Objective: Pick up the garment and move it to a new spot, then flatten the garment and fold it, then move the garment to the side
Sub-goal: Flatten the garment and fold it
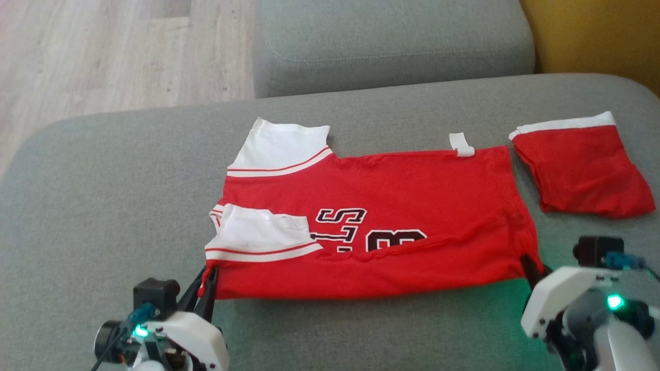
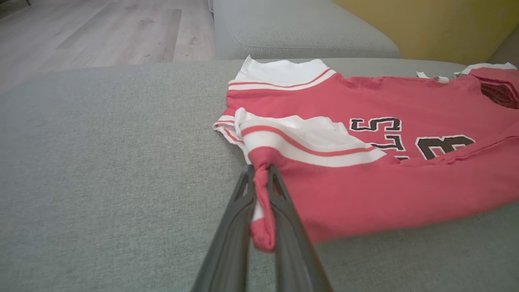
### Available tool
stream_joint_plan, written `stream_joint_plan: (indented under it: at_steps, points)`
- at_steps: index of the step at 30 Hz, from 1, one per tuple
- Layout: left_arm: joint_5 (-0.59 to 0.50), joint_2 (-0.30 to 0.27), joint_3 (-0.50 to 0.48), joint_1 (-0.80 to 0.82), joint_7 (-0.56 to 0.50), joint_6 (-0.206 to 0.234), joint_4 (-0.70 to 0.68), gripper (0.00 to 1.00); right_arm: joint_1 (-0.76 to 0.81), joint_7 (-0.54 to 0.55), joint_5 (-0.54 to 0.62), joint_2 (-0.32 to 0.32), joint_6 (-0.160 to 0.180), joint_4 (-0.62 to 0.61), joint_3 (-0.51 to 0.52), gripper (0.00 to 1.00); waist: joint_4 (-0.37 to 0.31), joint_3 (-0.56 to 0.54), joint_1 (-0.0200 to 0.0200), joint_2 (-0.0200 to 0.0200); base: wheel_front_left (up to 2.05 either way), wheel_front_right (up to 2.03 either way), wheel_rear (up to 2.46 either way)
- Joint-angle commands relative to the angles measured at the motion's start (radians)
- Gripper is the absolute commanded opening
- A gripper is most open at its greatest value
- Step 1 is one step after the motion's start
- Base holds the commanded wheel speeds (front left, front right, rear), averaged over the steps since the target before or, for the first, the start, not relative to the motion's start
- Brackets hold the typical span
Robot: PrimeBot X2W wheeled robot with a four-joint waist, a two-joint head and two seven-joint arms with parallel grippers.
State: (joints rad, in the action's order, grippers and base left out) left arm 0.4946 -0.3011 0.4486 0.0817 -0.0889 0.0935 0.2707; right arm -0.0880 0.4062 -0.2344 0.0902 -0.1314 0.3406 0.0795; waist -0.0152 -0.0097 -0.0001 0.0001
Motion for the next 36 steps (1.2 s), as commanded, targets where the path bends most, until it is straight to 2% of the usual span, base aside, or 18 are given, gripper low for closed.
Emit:
stream_joint_plan:
  at_steps: [1,4,8,9,10,11,12,13,14,22,27,31,36]
  points:
    - [0.005,-0.029,-0.038,0.037,0.001,0.006,-0.037,0.0,-0.013,0.004,0.012,-0.004,0.001,-0.072,-0.006,0.0,-0.006,0.008,0.0001,-0.0001,0.0,0.0,0.0]
    - [0.006,-0.027,-0.035,0.033,0.006,0.006,-0.038,0.0,0.034,0.011,0.02,-0.027,0.001,-0.147,0.01,0.0,-0.017,0.021,0.0001,-0.0001,0.0,0.0,0.0]
    - [0.021,-0.014,-0.042,0.04,0.022,0.006,-0.016,0.0,0.055,-0.029,0.034,-0.038,0.001,-0.189,0.036,0.0,-0.033,0.037,0.0001,-0.0001,0.0,0.0,0.0]
    - [0.022,-0.01,-0.044,0.043,0.026,0.009,-0.011,0.0,0.053,-0.049,0.023,-0.039,0.001,-0.19,0.044,0.14,-0.036,0.041,0.0001,-0.0001,0.0,0.0,0.0]
    - [0.024,-0.007,-0.044,0.047,0.029,0.011,-0.005,0.0,0.05,-0.066,0.005,-0.039,0.001,-0.187,0.044,1.0,-0.039,0.044,0.0001,-0.0001,0.0,0.0,0.0]
    - [0.024,-0.004,-0.046,0.052,0.033,0.012,0.0,0.0,0.047,-0.078,-0.013,-0.039,0.001,-0.18,0.039,1.0,-0.042,0.048,0.0001,-0.0001,0.0,0.0,0.0]
    - [0.024,-0.002,-0.047,0.057,0.039,0.014,0.005,0.46,0.042,-0.098,-0.019,-0.039,0.001,-0.176,0.038,1.0,-0.044,0.051,0.0001,-0.0001,0.0,0.0,0.0]
    - [0.023,0.001,-0.048,0.063,0.045,0.017,0.009,0.83,0.038,-0.119,-0.016,-0.04,0.001,-0.173,0.039,1.0,-0.046,0.055,0.0001,-0.0001,0.0,0.0,0.0]
    - [0.02,0.003,-0.048,0.068,0.05,0.02,0.012,1.0,0.032,-0.144,-0.008,-0.04,0.001,-0.171,0.04,1.0,-0.048,0.058,0.0001,-0.0001,0.0,0.0,0.0]
    - [0.017,0.016,-0.083,0.112,0.131,0.049,0.017,1.0,-0.033,-0.353,-0.042,-0.04,0.001,-0.175,0.012,1.0,-0.07,0.088,0.0001,-0.0001,0.0,0.0,0.0]
    - [0.014,0.013,-0.106,0.161,0.192,0.044,0.002,1.0,-0.059,-0.465,-0.059,-0.04,0.001,-0.182,-0.017,1.0,-0.087,0.12,0.0001,-0.0001,0.0,0.0,0.0]
    - [0.006,-0.004,-0.121,0.232,0.226,0.027,-0.01,1.0,-0.081,-0.523,-0.073,-0.04,0.001,-0.183,-0.043,1.0,-0.107,0.154,0.0001,-0.0001,0.0,0.0,0.0]
    - [-0.014,-0.058,-0.112,0.381,0.19,-0.031,0.0,1.0,-0.113,-0.572,-0.083,-0.04,0.001,-0.19,-0.067,1.0,-0.14,0.213,0.0001,-0.0001,0.0,0.0,0.0]
